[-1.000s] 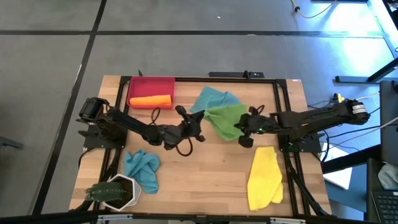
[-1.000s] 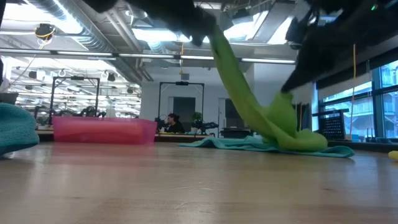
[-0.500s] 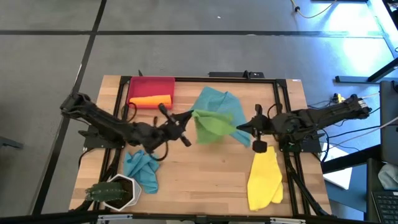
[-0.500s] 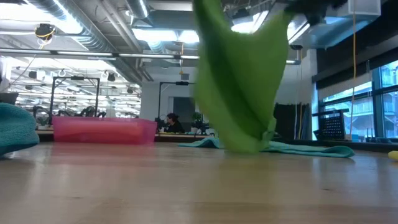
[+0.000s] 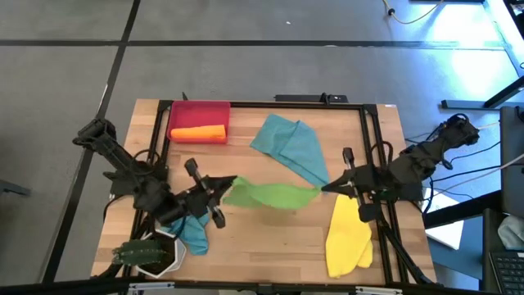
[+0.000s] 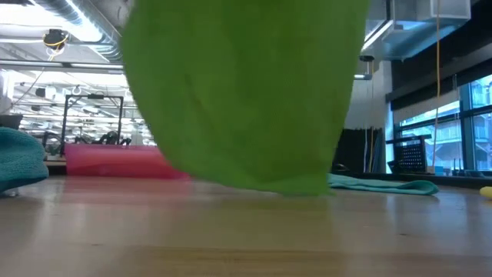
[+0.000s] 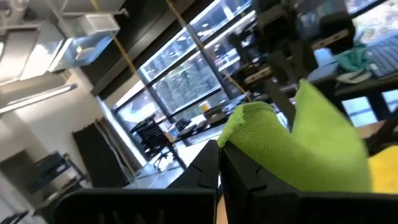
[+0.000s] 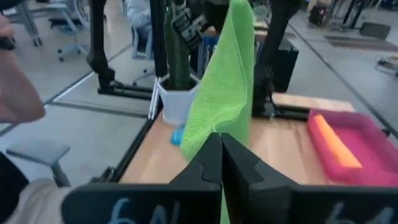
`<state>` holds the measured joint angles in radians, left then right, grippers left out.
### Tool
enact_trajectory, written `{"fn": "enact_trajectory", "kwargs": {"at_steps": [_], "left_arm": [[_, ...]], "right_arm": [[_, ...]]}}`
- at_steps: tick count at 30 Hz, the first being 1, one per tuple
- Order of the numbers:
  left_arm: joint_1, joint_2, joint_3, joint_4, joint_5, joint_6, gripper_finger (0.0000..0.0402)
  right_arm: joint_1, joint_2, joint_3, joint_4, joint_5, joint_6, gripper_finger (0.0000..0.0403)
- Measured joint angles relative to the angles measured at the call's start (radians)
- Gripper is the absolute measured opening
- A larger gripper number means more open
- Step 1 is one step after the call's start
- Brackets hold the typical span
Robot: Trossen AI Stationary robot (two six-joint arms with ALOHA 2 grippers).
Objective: Roll microfiber towels into tight, uniform cylinder then place into a basket
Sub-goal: Fold the green microfiber towel
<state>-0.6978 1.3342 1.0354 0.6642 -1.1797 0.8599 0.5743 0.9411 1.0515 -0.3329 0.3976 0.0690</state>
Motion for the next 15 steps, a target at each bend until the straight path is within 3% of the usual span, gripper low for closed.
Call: {"fn": "enact_trajectory", "kwargs": {"at_steps": [8,15], "left_arm": [[0.015,0.0,0.001,-0.006,-0.237,-0.006,0.0],[0.126,-0.009,-0.129,-0.058,-0.232,-0.211,0.0]], "right_arm": [[0.02,0.031,0.074,-0.099,0.165,0.037,0.0],[-0.07,0.065,0.074,-0.347,0.263,0.215,0.0]]}}
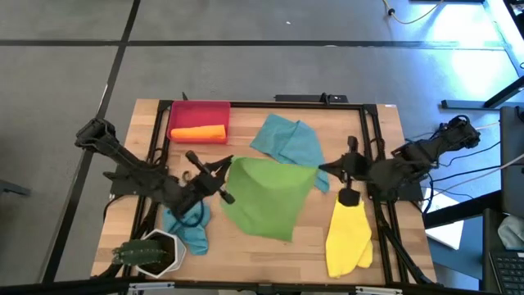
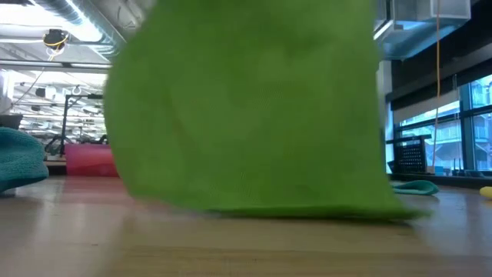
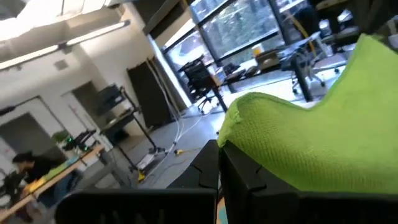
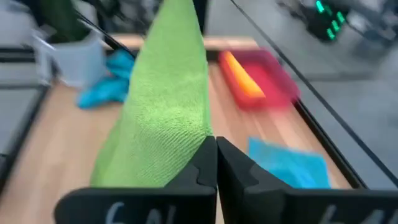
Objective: Roll microfiber towels into tight, uniform cylinder then place into a basket
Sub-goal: Fold the green microfiber towel
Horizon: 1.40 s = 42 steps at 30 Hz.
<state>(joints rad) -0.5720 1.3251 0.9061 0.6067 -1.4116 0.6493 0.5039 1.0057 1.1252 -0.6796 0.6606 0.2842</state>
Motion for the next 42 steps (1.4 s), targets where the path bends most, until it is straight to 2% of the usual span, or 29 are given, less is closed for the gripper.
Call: {"fn": "enact_trajectory", "kwargs": {"at_steps": [4,9,13,18,25,29,36,40,42], "left_arm": [[0.084,0.002,-0.092,-0.068,0.117,-0.205,0.0],[0.234,0.002,-0.182,-0.187,0.421,-0.492,0.0],[0.365,0.002,-0.233,-0.217,0.635,-0.602,0.0],[0.495,0.002,-0.265,-0.215,0.771,-0.622,0.0],[0.653,0.002,-0.266,-0.212,1.026,-0.623,0.0],[0.716,0.002,-0.266,-0.239,1.11,-0.61,0.0],[0.823,0.002,-0.257,-0.232,1.14,-0.564,0.0],[0.888,0.002,-0.257,-0.251,1.305,-0.563,0.0],[0.893,0.002,-0.256,-0.284,1.344,-0.537,0.0]], "right_arm": [[-0.07,0.051,0.0,-0.113,0.001,0.08,0.0],[-0.155,0.137,0.0,-0.198,0.003,0.126,0.0],[-0.218,0.21,-0.006,-0.204,0.003,0.108,0.0],[-0.313,0.243,-0.101,-0.149,-0.019,0.066,0.0],[-0.468,0.169,-0.26,-0.049,-0.076,0.016,0.0],[-0.523,0.126,-0.318,-0.01,-0.078,-0.005,0.0],[-0.631,0.055,-0.349,0.014,-0.07,-0.103,0.0],[-0.685,-0.005,-0.349,0.046,-0.129,-0.133,0.0],[-0.688,-0.02,-0.348,0.064,-0.19,-0.129,0.0]]}}
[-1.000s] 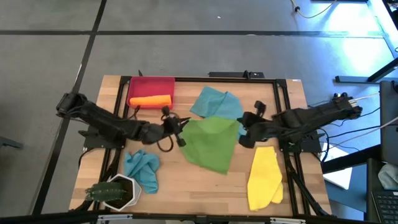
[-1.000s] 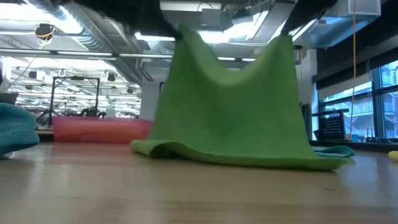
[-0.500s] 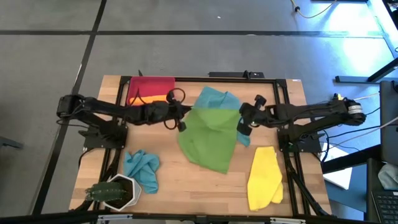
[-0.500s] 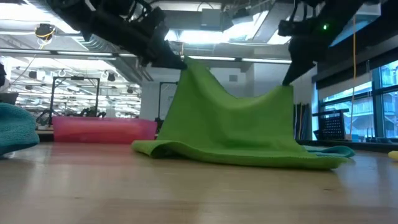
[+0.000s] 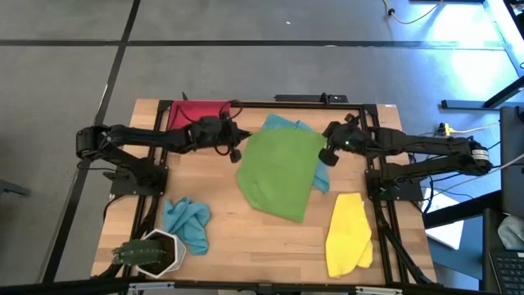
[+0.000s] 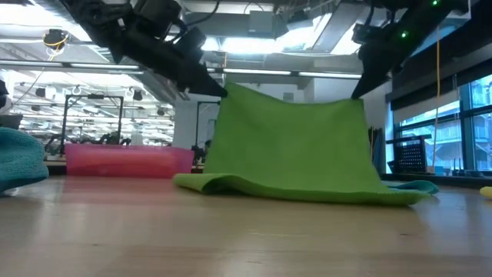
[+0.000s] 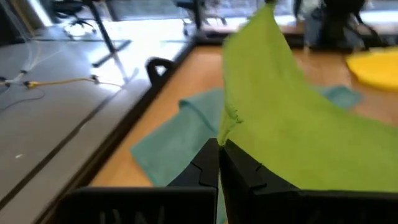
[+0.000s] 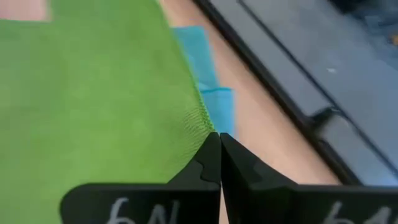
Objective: Roll microfiber towels into tight, uniform cylinder then place into a basket
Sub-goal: Fold the green microfiber towel
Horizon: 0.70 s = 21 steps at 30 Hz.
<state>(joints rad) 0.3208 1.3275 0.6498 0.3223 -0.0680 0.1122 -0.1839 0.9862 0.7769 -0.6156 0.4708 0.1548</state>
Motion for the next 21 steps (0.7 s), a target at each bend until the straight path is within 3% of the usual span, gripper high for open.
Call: {"fn": "enact_trajectory", "kwargs": {"at_steps": [5,12,21], "left_arm": [[-0.028,0.0,0.0,-0.078,0.003,0.071,0.0],[-0.133,0.0,0.0,-0.18,0.003,0.153,0.0],[-0.252,0.0,0.0,-0.414,-0.099,0.185,0.0]], "right_arm": [[0.085,0.014,-0.019,0.057,-0.107,0.038,0.0],[0.252,0.082,-0.171,0.316,-0.262,0.128,0.0],[0.438,0.134,-0.3,0.529,-0.318,0.231,0.0]]}}
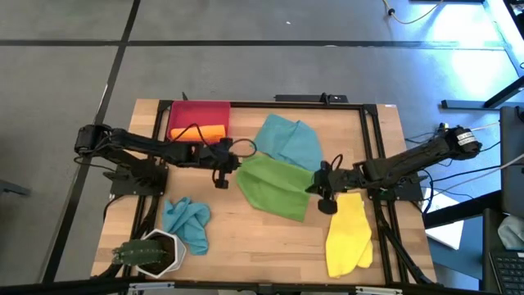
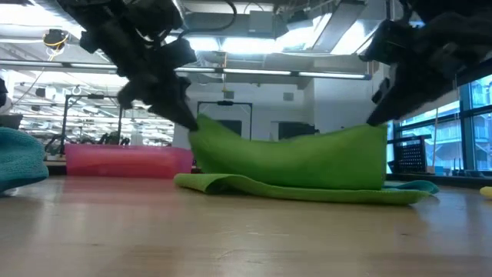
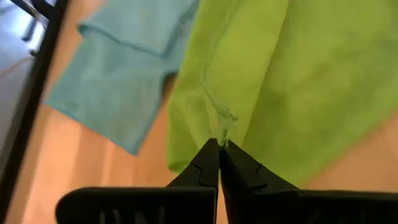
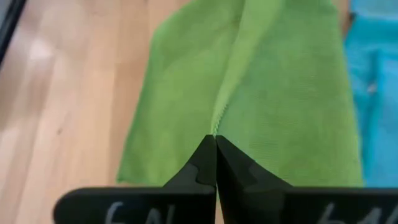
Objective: Roll microfiber towels into tight, uniform cylinder then place into a basket
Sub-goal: Fold the green microfiber towel
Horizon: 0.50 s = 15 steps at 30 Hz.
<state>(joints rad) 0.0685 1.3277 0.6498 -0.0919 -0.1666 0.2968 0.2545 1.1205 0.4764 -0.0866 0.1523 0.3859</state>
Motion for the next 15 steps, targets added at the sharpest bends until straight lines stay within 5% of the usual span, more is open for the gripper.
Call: {"fn": "enact_trajectory", "kwargs": {"at_steps": [15], "left_arm": [[-0.14,0.0,0.0,-0.056,0.001,-0.033,0.0]], "right_arm": [[0.166,0.154,-0.031,0.204,-0.096,0.05,0.0]]}}
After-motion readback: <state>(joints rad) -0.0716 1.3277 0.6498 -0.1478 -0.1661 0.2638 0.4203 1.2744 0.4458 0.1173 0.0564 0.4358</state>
